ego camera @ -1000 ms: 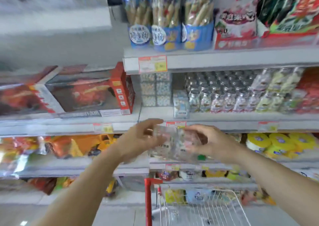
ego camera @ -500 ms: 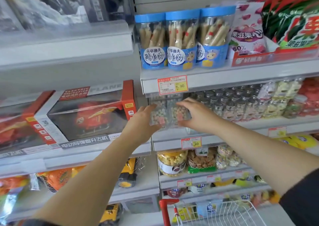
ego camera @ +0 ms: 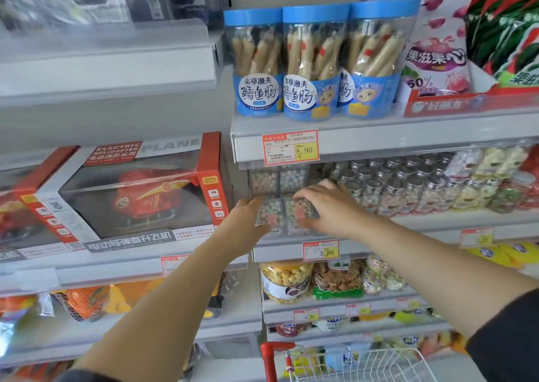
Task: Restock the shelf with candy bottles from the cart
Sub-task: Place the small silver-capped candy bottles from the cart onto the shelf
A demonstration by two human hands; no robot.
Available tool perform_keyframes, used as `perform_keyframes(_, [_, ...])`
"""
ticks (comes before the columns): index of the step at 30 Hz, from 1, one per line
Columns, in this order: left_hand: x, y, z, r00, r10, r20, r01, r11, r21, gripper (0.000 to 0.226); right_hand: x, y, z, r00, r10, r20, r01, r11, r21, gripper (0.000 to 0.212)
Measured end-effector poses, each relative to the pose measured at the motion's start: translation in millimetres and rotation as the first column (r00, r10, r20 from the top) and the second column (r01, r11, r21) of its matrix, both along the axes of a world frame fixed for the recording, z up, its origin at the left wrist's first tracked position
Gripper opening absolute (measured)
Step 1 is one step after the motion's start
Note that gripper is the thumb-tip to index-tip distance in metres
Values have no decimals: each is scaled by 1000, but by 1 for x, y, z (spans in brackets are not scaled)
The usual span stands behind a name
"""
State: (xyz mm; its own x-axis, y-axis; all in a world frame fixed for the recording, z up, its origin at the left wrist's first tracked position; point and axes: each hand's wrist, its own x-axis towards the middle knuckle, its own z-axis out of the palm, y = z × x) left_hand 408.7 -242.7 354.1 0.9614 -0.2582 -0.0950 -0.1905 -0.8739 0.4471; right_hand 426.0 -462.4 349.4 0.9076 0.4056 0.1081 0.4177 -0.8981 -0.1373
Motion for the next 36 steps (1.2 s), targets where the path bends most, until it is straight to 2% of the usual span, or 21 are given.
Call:
perform_keyframes(6, [4, 2, -4, 999, -31, -43, 33, 999, 36, 64, 2, 0, -3, 997, -19, -69, 18, 1000, -14, 60])
perform_keyframes(12, [-7, -6, -14, 1000, 18, 0, -18, 1000, 5, 55, -8, -1, -8, 1000, -21, 11, 21, 1000, -7, 56])
perform_keyframes(16, [-23, -12, -18, 998, 55, 10, -54, 998, -42, 63, -21, -2, -10, 999, -25, 26, 25, 1000, 5, 55])
perform_keyframes(18, [-39, -16, -19, 992, 81, 97, -69, 991, -113, 62, -37, -5, -14, 993, -52, 106, 40, 993, 110, 52])
perform_keyframes(21, [-71, -21, -33, 915, 45, 401, 43, 978, -206, 47, -78, -14, -36, 974, -88, 211, 13, 943, 332, 35])
perform_keyframes(23, [-91, -25, -56, 850, -28, 525, 156, 967, -201, 39, -108, -22, -67, 989, -78, 125, 20, 912, 411, 22])
perform_keyframes(25, [-107, -31, -88, 862, -69, 501, 182, 967, -179, 34, -134, -32, -100, 995, -79, -60, 97, 901, 422, 15])
perform_keyframes(30, [-148, -45, -172, 981, 61, 185, -22, 979, -205, 28, -167, -57, -183, 902, -109, -419, 256, 915, 312, 12])
perform_keyframes(34, [-177, -58, -237, 976, 216, -15, -215, 962, -170, 32, -173, -74, -248, 786, -77, -614, 228, 959, 171, 16])
perform_keyframes(36, [-186, -60, -269, 949, 311, -58, -316, 932, -180, 33, -173, -82, -285, 739, -72, -670, 195, 975, 110, 18])
